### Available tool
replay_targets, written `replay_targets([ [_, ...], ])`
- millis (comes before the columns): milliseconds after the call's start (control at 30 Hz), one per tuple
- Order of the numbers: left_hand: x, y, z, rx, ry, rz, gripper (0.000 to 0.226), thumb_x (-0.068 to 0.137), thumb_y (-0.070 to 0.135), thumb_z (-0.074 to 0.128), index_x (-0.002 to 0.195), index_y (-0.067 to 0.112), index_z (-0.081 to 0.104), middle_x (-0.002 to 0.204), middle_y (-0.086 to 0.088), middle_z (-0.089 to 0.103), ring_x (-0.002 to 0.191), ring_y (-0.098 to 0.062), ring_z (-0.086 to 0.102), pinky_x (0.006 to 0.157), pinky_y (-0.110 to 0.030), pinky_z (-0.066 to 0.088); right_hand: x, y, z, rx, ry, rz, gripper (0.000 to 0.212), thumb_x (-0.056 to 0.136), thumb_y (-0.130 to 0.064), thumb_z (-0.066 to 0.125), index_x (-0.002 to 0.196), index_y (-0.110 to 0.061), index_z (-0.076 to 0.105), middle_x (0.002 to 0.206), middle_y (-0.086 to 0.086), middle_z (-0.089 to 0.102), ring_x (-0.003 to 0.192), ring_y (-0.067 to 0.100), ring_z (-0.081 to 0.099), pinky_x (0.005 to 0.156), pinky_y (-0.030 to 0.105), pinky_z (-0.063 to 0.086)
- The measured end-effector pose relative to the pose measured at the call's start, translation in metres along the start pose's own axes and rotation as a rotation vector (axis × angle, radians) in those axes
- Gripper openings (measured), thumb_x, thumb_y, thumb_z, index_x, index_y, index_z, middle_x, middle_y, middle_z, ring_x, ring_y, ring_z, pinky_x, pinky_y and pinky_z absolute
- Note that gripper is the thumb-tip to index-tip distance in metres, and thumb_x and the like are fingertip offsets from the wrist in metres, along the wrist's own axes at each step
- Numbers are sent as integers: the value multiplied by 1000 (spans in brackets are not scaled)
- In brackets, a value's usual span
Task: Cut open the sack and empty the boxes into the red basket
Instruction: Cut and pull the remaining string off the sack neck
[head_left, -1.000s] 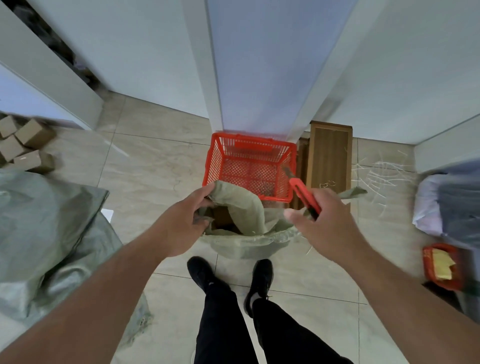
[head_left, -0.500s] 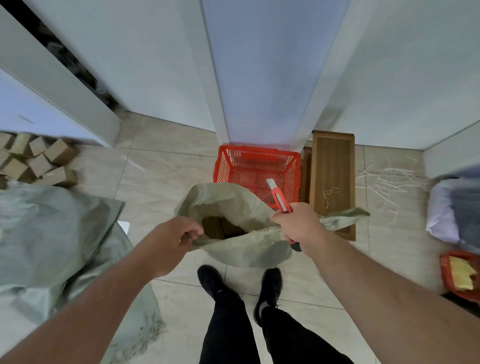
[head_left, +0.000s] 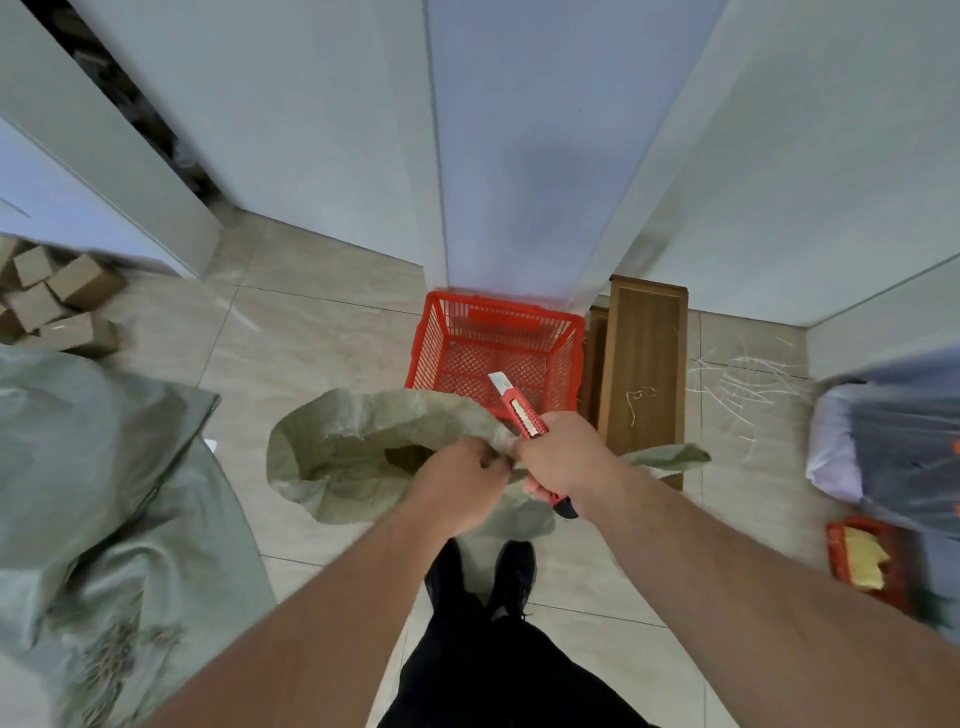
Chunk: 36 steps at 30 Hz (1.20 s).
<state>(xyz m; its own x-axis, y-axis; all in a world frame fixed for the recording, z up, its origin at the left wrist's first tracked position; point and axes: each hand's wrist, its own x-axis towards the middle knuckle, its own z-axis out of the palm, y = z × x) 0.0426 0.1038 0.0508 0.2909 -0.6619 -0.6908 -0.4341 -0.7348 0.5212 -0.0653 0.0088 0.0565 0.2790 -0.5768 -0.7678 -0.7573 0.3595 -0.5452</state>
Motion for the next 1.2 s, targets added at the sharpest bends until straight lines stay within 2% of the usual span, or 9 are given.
replay_targets([
  [100,19,-14,9,-303,-141,-50,36,88,38,56,96,6,70,90,-4,71,83,-24,64,75,-40,48,7,1,5,-101,37,-8,14,92,-15,68,100,-3,66,75,13,61,61,29,62,57,40,54],
  [167,23,-20,12,-427,-188,-39,36,83,39,58,106,15,72,103,-3,75,97,-22,67,90,-41,50,7,0,7,-143,39,-6,13,93,-14,66,94,-2,65,71,12,58,60,29,60,57,39,52],
  [333,24,-39,20,-494,-130,-35,26,90,48,66,93,22,67,80,1,64,73,-15,56,68,-33,42,-1,-9,10,-304,100,-90,25,94,-23,65,75,-17,50,69,5,50,59,34,61,56,40,47],
  [433,17,-45,8,-516,-65,10,13,98,30,68,92,25,58,73,4,60,64,-9,55,62,-24,42,-15,-8,2,-372,106,-129,30,94,-34,70,77,-19,51,67,2,47,58,24,56,60,42,52],
  [567,1,-46,-15,-507,-100,71,23,91,15,76,100,26,57,73,12,60,60,5,57,57,-10,45,-34,1,-14,-201,-2,-19,37,85,-45,82,86,-20,54,68,4,50,56,20,51,55,36,43],
  [700,-11,-48,-32,-387,-174,119,47,84,6,77,124,17,56,105,6,69,95,-4,66,78,-15,52,-48,3,-18,-344,-78,-11,38,85,-41,83,87,-17,54,73,6,55,60,19,54,56,32,47],
  [867,-6,-48,-43,-393,-150,110,54,89,-5,67,130,25,49,122,9,62,104,1,58,72,-7,45,-57,28,-19,-375,102,36,21,89,-27,75,87,-15,58,73,5,58,60,19,59,59,35,51],
  [1000,0,-42,-39,-420,-135,106,64,93,-5,65,147,17,41,127,6,55,115,-8,51,63,-2,45,-86,43,-16,-236,-32,224,11,92,-16,71,95,-12,61,71,7,65,45,13,62,47,27,48],
  [1200,11,-41,-28,-391,-155,124,47,94,-4,65,124,28,47,111,17,61,106,-1,60,68,1,47,-90,3,-16,-338,271,-190,44,92,-43,75,130,-35,54,122,-12,55,99,4,61,80,20,50],
])
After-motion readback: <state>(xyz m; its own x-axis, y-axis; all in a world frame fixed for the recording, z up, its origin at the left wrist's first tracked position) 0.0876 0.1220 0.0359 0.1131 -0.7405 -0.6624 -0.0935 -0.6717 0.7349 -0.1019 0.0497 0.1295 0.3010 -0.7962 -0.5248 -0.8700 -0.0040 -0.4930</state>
